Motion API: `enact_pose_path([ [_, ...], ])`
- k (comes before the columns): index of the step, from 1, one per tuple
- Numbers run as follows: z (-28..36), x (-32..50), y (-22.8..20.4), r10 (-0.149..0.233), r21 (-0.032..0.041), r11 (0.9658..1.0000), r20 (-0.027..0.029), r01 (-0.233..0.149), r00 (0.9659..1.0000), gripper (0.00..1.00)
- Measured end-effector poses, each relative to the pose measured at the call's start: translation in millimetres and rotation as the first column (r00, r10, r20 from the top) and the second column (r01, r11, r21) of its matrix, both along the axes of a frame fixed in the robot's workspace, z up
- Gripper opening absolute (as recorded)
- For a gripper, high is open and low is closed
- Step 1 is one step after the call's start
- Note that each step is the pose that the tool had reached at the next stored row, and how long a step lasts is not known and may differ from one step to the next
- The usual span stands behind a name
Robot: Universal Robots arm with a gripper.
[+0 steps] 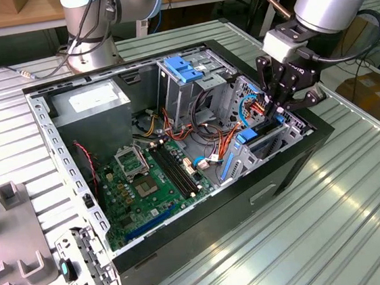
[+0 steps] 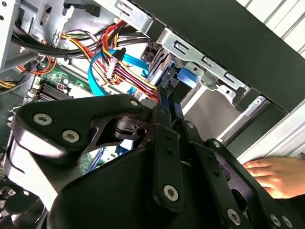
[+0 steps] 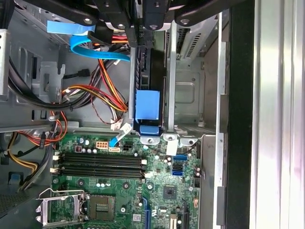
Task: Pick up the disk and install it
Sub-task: 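Insert the first disk wire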
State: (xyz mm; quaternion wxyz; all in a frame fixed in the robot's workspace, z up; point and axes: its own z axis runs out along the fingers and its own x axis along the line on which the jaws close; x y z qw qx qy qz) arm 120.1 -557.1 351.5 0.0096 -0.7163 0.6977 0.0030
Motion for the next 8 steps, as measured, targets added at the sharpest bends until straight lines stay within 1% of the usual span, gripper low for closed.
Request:
enact_pose_path([
  [8, -2.0, -0.6, -0.3, 0.000, 0.0000, 1.0000, 0.0000, 0.000, 1.0000, 0.16],
])
